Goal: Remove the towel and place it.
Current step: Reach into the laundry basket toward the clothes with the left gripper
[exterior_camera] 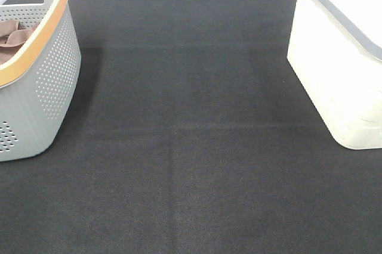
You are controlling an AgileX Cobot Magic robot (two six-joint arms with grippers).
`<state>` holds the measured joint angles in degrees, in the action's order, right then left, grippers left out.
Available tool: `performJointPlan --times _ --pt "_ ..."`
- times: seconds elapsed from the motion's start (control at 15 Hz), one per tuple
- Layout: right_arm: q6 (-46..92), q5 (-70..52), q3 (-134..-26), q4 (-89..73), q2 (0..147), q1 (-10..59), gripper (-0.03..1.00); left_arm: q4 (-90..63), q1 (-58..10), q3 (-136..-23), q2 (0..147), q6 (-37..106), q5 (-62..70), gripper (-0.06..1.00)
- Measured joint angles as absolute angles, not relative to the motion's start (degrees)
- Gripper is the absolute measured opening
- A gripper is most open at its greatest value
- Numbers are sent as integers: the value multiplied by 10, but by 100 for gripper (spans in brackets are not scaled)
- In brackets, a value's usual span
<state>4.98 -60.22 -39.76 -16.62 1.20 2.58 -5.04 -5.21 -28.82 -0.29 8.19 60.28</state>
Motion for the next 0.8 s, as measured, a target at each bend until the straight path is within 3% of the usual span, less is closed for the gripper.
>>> performJointPlan --times 0.8 --pt "50 -599 -399 -185 14 26 82 -50 -52 -288 -3 82 603 72"
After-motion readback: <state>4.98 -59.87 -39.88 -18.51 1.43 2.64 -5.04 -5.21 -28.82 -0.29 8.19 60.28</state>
